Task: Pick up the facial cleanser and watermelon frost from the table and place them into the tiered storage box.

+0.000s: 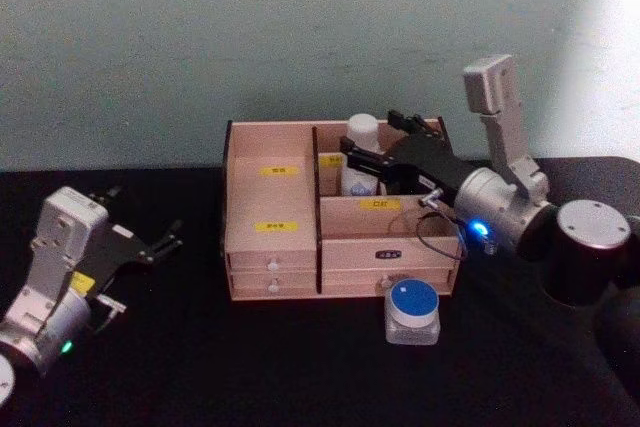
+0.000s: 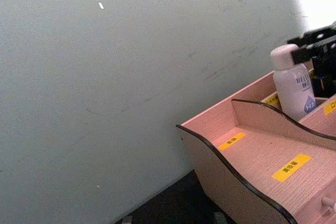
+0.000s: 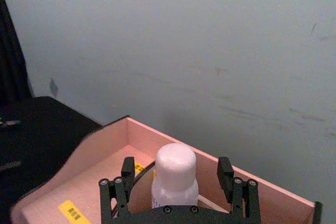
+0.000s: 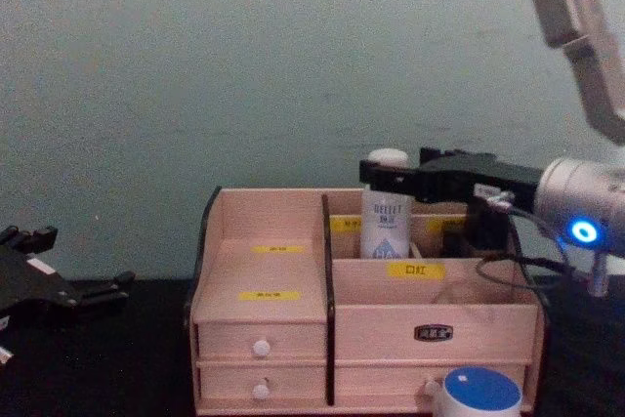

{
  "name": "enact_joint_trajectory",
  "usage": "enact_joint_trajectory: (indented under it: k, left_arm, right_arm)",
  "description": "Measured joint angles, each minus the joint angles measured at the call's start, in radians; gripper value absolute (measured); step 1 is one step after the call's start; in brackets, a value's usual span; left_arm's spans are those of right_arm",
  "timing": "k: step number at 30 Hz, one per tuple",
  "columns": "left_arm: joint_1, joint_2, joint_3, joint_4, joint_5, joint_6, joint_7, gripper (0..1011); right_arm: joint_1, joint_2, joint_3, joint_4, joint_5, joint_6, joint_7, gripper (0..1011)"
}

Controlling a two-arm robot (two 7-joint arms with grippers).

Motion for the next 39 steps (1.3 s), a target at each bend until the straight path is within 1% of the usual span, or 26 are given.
enact_joint_trajectory:
  k: [6,7,8,9,10,11,15,16,18,19,21,22,23,24,28,29,31,34,39]
  left_arm:
    - [0.000,0.000,0.000,0.000,0.000,0.000,0.000,1001]
    - [0.000,0.000,0.000,0.000,0.000,0.000,0.000,1001]
    - [0.000,0.000,0.000,0.000,0.000,0.000,0.000,1002]
    - [0.000,0.000,0.000,0.000,0.000,0.000,0.000,1001]
    - [0.000,0.000,0.000,0.000,0.000,0.000,0.000,1001]
    - [0.000,0.000,0.000,0.000,0.000,0.000,0.000,1001]
    - [0.000,0.000,0.000,0.000,0.000,0.000,0.000,1001]
    - [0.000,0.000,0.000,0.000,0.000,0.000,0.000,1001]
    - [0.000,0.000,0.000,0.000,0.000,0.000,0.000,1001]
    - [0.000,0.000,0.000,0.000,0.000,0.000,0.000,1001]
    - [0.000,0.000,0.000,0.000,0.000,0.000,0.000,1002]
    - [0.000,0.000,0.000,0.000,0.000,0.000,0.000,1001]
    - [0.000,0.000,0.000,0.000,0.000,0.000,0.000,1001]
    - [0.000,0.000,0.000,0.000,0.000,0.000,0.000,1001]
    - [0.000,0.000,0.000,0.000,0.000,0.000,0.000,1001]
    - [0.000,0.000,0.000,0.000,0.000,0.000,0.000,1001]
    - [0.000,0.000,0.000,0.000,0.000,0.000,0.000,1001]
    - [0.000,0.000,0.000,0.000,0.000,0.000,0.000,1001]
    - [0.000,0.000,0.000,0.000,0.000,0.000,0.000,1001]
  right_arm:
    - [-0.075,0.056,0.013,-0.133,0.036,0.034,0.027,1000]
    - [-0.100,0.076,0.016,-0.170,0.049,0.043,0.037,1000]
    - [-0.113,0.087,0.017,-0.188,0.055,0.048,0.042,1000]
    - [-0.139,0.109,0.019,-0.223,0.066,0.055,0.051,1000]
    - [-0.150,0.119,0.020,-0.238,0.070,0.057,0.054,1000]
    - [-0.177,0.142,0.023,-0.271,0.080,0.064,0.061,1000]
    - [-0.231,0.188,0.028,-0.334,0.096,0.075,0.070,1000]
    - [-0.258,0.211,0.029,-0.363,0.103,0.078,0.075,1000]
    - [-0.278,0.230,0.030,-0.385,0.110,0.081,0.080,1000]
    - [-0.301,0.251,0.031,-0.408,0.115,0.083,0.086,1000]
    - [-0.321,0.271,0.030,-0.429,0.120,0.085,0.091,1000]
    - [-0.338,0.289,0.029,-0.446,0.124,0.086,0.097,1000]
    - [-0.345,0.298,0.027,-0.453,0.126,0.087,0.099,1000]
    - [-0.360,0.314,0.024,-0.467,0.129,0.089,0.103,1000]
    - [-0.384,0.340,0.018,-0.485,0.135,0.096,0.106,1000]
    - [-0.395,0.352,0.014,-0.491,0.137,0.102,0.106,1000]
    - [-0.404,0.363,0.010,-0.496,0.139,0.110,0.103,1000]
    - [-0.420,0.383,0.000,-0.501,0.142,0.136,0.092,1000]
    - [-0.426,0.398,-0.015,-0.502,0.142,0.178,0.073,1000]
